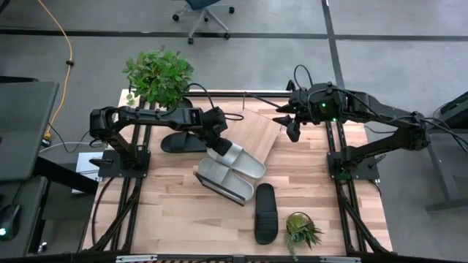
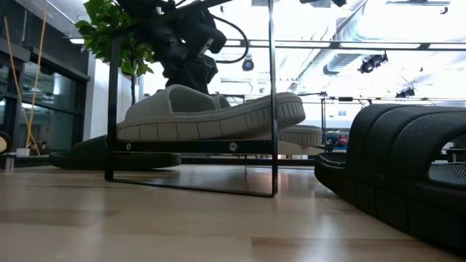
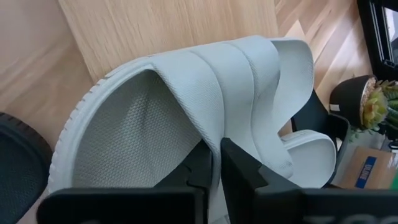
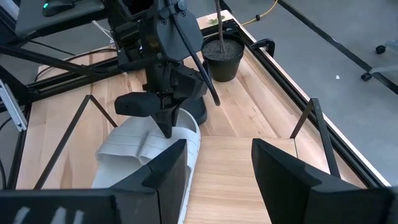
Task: Pick and place slides into the shelf
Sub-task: Put the gray slide on the shelf, then put the bottom black slide on the shelf
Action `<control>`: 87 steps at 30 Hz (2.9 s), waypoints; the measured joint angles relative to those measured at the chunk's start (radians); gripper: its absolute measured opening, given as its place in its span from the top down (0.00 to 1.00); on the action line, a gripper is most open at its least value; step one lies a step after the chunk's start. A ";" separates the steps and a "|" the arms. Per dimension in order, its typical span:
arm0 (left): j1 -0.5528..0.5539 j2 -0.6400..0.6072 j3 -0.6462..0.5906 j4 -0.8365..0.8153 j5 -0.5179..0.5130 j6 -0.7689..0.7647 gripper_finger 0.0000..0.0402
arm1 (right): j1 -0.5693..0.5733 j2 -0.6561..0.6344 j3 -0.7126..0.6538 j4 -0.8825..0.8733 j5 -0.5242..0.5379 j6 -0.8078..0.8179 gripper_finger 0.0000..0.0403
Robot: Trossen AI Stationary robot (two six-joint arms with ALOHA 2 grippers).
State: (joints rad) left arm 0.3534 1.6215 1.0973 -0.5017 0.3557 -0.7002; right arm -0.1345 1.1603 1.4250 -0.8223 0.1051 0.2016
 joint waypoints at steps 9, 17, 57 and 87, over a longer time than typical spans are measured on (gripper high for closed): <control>0.000 0.000 0.001 -0.016 -0.014 -0.012 0.98 | 0.000 0.027 -0.001 -0.004 -0.005 0.000 0.57; 0.000 0.000 0.001 -0.023 -0.029 -0.012 0.98 | 0.000 0.045 -0.001 -0.003 -0.009 -0.001 0.57; 0.000 0.032 0.000 -0.026 -0.031 0.008 0.55 | 0.000 0.045 0.000 -0.008 -0.010 -0.005 0.57; -0.055 -0.223 0.001 -0.191 -0.110 0.075 0.55 | 0.003 0.045 0.000 -0.221 -0.108 0.004 0.57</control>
State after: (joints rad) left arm 0.2988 1.3984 1.0985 -0.6932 0.2454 -0.6247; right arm -0.1317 1.2049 1.4246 -1.0434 -0.0027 0.2058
